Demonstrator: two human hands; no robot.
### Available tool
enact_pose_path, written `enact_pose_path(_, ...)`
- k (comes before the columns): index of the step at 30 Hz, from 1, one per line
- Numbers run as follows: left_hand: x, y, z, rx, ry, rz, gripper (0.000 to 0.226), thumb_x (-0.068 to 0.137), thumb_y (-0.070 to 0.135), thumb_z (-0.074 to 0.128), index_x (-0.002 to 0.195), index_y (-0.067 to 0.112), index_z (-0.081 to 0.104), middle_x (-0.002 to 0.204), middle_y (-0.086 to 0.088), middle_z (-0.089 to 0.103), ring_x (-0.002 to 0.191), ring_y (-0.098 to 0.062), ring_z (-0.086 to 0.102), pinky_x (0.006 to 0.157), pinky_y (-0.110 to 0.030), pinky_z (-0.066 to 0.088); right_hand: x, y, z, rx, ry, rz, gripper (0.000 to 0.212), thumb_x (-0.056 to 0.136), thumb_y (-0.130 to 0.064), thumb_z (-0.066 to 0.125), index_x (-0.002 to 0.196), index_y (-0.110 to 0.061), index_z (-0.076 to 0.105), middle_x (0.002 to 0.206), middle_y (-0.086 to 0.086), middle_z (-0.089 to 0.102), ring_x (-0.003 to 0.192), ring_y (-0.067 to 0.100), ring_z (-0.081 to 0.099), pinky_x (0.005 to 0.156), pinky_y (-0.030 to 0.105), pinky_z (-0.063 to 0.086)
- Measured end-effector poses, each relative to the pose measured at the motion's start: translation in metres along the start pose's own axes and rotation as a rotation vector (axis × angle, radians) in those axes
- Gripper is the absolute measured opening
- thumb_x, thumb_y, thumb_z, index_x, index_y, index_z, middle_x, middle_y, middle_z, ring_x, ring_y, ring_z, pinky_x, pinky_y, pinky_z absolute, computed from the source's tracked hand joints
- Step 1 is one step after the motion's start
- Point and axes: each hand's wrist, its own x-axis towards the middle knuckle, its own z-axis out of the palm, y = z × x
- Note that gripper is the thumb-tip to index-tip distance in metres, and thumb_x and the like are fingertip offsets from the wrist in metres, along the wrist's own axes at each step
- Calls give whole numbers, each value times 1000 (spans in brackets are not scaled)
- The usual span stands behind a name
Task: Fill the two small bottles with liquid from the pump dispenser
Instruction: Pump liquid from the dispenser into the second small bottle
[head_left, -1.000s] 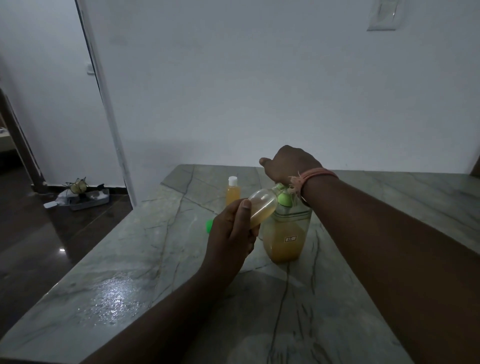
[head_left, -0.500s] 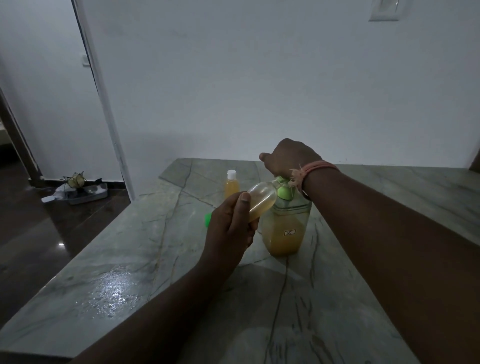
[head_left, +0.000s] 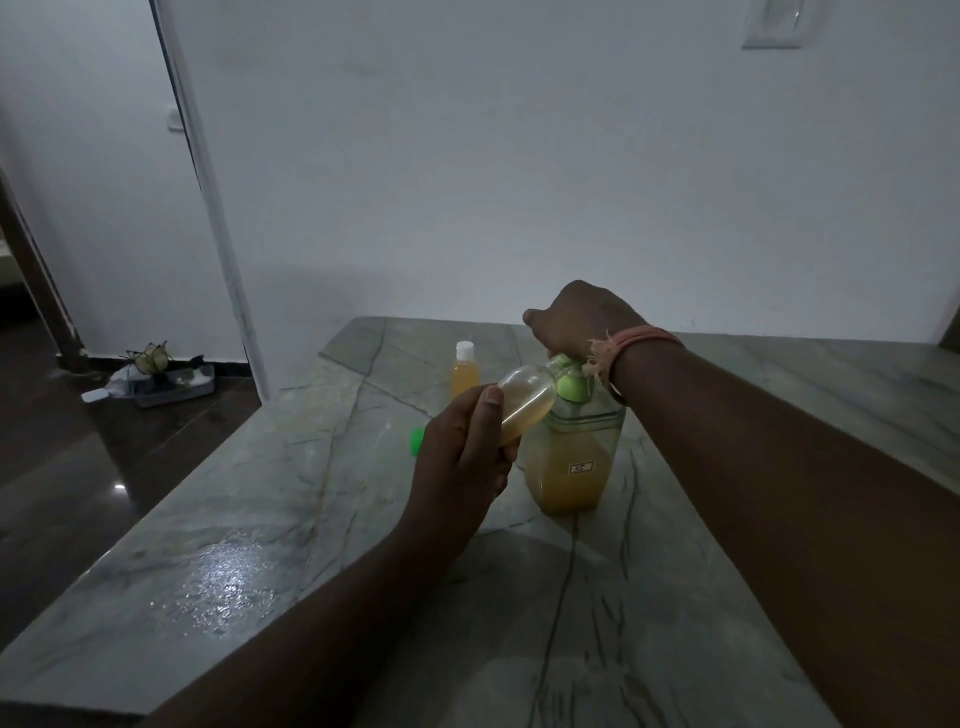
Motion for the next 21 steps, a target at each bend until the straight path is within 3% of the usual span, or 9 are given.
enact_pose_path(6,1,0,0,-14,1,12,36,98,45,39,102,17,63,64,-1,58,48,-10,51,43,-24,40,0,1,-2,-79,100,-38,35,93,-41,53,69,-15,51,72,2,58,67,21,54,68,31,43)
enact_pose_path(9,1,-2,1,-12,5,-2,32,103,38,39,106,17,63,65,-2,58,49,-10,51,43,-24,41,3,5,2,-77,74,-19,31,89,-38,56,70,-14,58,76,3,66,73,24,62,67,30,46)
enact_pose_path(13,1,-1,2,-10,10,-8,29,106,32,38,104,16,63,63,-1,57,47,-9,50,42,-23,40,-1,3,-1,-75,75,-22,31,90,-38,56,69,-15,54,74,3,59,74,25,58,67,30,42)
enact_pose_path(18,0,2,1,-20,4,-10,39,99,44,40,107,13,63,65,-1,58,48,-9,51,43,-23,40,-5,-1,-8,-141,103,-61,33,93,-42,53,73,-16,49,72,0,49,78,26,54,70,31,40)
enact_pose_path(21,2,-1,2,-14,13,3,31,106,33,39,103,14,63,63,-2,57,47,-11,49,41,-25,39,-4,1,-3,-100,101,-39,34,91,-40,54,68,-16,50,71,1,54,77,27,59,68,30,41)
